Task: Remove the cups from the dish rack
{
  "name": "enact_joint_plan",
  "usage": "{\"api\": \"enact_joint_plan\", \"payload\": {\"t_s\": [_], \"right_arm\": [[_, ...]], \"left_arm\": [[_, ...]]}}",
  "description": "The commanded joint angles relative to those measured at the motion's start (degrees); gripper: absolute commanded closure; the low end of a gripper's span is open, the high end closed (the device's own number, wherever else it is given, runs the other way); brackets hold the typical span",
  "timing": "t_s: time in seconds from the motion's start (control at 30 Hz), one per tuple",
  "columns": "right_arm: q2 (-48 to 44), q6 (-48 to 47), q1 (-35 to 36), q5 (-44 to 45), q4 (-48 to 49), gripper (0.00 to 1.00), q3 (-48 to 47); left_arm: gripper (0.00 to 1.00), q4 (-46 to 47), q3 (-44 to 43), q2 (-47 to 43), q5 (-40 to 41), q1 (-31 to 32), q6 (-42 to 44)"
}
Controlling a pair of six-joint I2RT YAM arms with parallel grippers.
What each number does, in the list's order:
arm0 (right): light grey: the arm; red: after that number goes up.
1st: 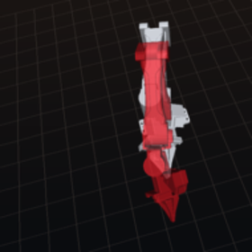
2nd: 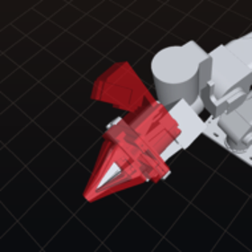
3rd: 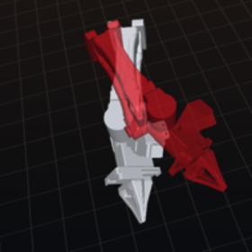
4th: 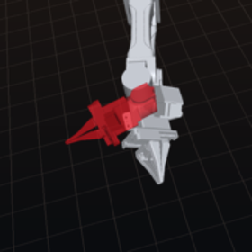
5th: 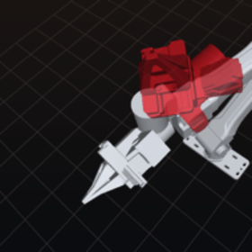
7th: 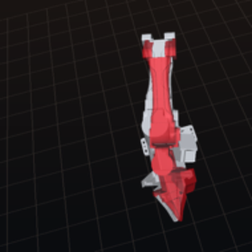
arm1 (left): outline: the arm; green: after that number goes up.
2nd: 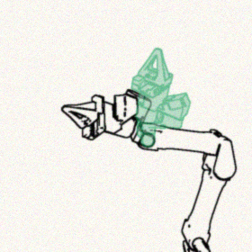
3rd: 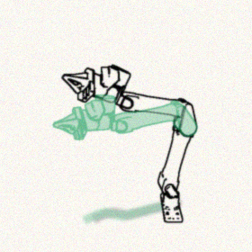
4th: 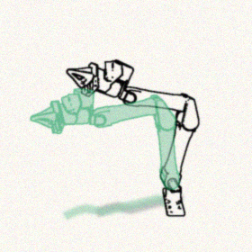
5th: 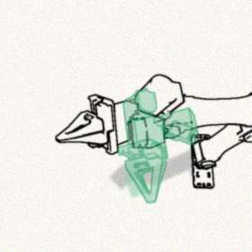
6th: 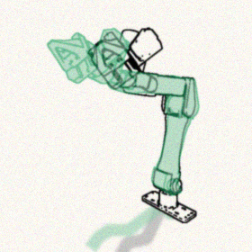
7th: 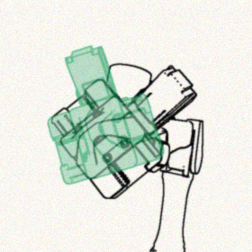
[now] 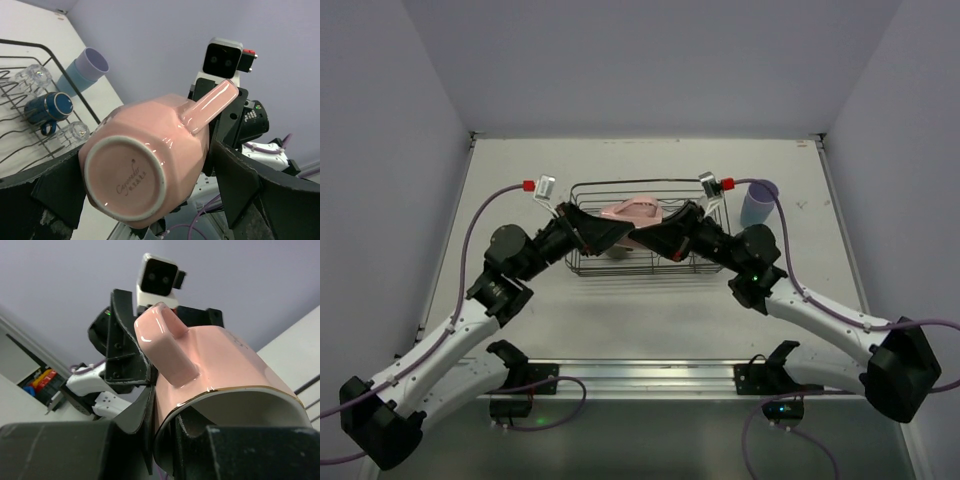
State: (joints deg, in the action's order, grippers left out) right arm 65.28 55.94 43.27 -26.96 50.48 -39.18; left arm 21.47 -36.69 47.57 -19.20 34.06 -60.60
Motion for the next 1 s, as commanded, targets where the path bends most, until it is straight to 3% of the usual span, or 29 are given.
{"api": "enact_joint_plan", "payload": {"t_s": [0.0,0.07,0.3,0.43,0.6,0.77,0.97], "right_arm": [[-5.7,-7.0,-0.6,7.9,-8.0,1.00,-2.0],[-9.0,-10.2,-0.5,9.5,-17.2,1.00,-2.9],[-17.0,-18.3,-0.6,17.1,-38.7,1.00,-7.6],[-21.3,-23.9,-2.2,30.6,-61.2,1.00,-12.1],[-22.9,-29.5,-12.7,47.2,-81.9,1.00,-18.6],[-21.7,-32.6,-23.1,53.1,-85.5,1.00,-17.6],[-17.1,-34.3,-34.4,49.3,-85.5,1.00,-15.1]], "left_arm": [[0.00,-11.3,-9.2,-2.6,2.5,0.2,10.7],[0.00,-19.5,-13.0,-3.2,5.0,0.2,17.4],[0.00,-32.1,-16.1,-4.9,7.2,0.2,28.4],[0.00,-40.4,-16.6,-7.3,9.0,0.2,35.4],[0.00,-47.1,-12.9,-11.1,13.8,0.2,40.4],[0.00,-48.2,-5.9,-15.0,22.9,0.3,42.9],[0.00,-45.6,-3.1,-19.9,21.8,0.3,43.2]]}}
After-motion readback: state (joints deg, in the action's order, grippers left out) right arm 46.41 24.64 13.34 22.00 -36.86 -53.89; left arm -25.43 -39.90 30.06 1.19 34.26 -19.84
